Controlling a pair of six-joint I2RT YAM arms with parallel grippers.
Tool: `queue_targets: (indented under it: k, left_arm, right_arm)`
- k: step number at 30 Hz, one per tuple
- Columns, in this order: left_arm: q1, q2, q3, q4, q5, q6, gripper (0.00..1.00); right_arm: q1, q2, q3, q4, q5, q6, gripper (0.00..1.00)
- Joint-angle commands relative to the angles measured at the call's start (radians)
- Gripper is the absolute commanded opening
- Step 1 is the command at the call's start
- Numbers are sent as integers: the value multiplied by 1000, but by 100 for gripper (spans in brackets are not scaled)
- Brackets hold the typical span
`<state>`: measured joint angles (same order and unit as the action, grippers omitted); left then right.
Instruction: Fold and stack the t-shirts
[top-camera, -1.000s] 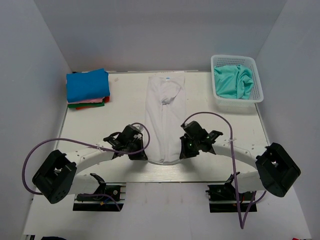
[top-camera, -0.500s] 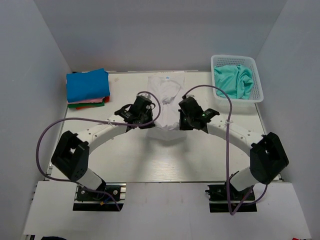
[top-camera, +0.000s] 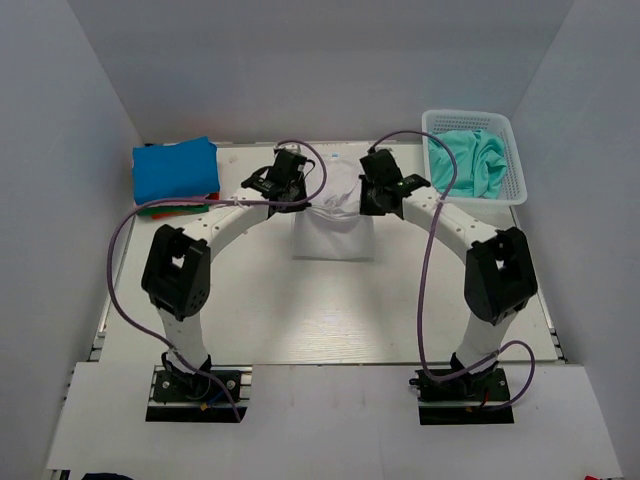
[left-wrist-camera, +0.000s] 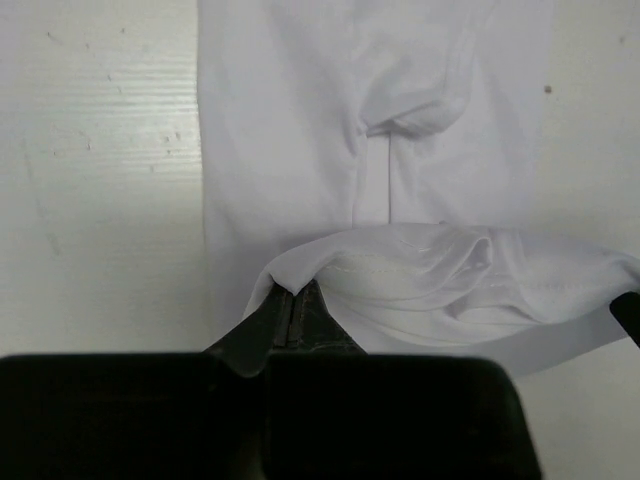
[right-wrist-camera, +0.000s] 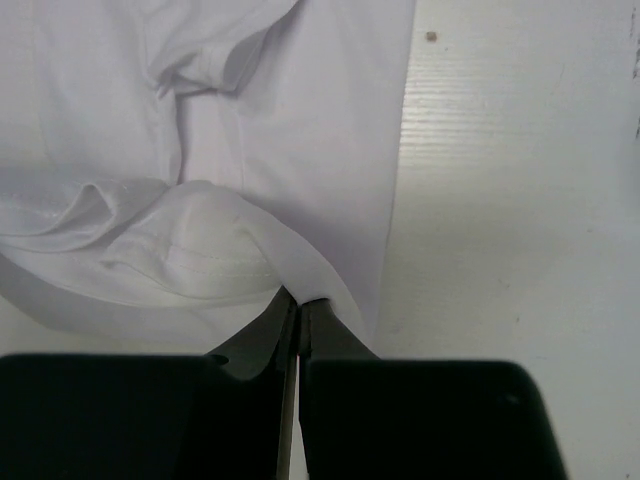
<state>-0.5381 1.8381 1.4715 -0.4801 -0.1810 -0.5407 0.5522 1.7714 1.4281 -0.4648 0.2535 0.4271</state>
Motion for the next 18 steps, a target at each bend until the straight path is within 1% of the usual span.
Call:
queue_targets:
  k: [1,7,10,11,13,14,15,16,17,18]
  left_arm:
    - [27,33,91,-2,-9,56,0]
    - [52,151,193,-2,32,79,0]
    - [75,193,213,0,51,70,0]
    - [75,202,223,0,51,70,0]
    - [86,226,248,11,61,70,3]
    - [86,254,259,21,61,61,7]
    - [95,266,280,21,37,61,35]
    - [95,277,291,41,26,61,57]
    - [108,288,308,41,26,61,73]
    - [109,299,344,41,26,61,100]
  right_arm:
    - [-37,52,89,22,-37,-42,0]
    - [-89,174,196,21,-125,-48,0]
    - [-104,232,238,34,-163,-56,0]
    - [-116,273,245,37,-174,-54,0]
    - [-126,299,287,37,-172,-50,0]
    - [-138,325,299,37,-168,-45,0]
    - [-144,347,310,58,-158,-36,10]
    - [-146,368,345,64,-160,-34,43]
    - [-164,381,363,75,-163,-34,51]
    - [-169,405,412,72,-206,-37,59]
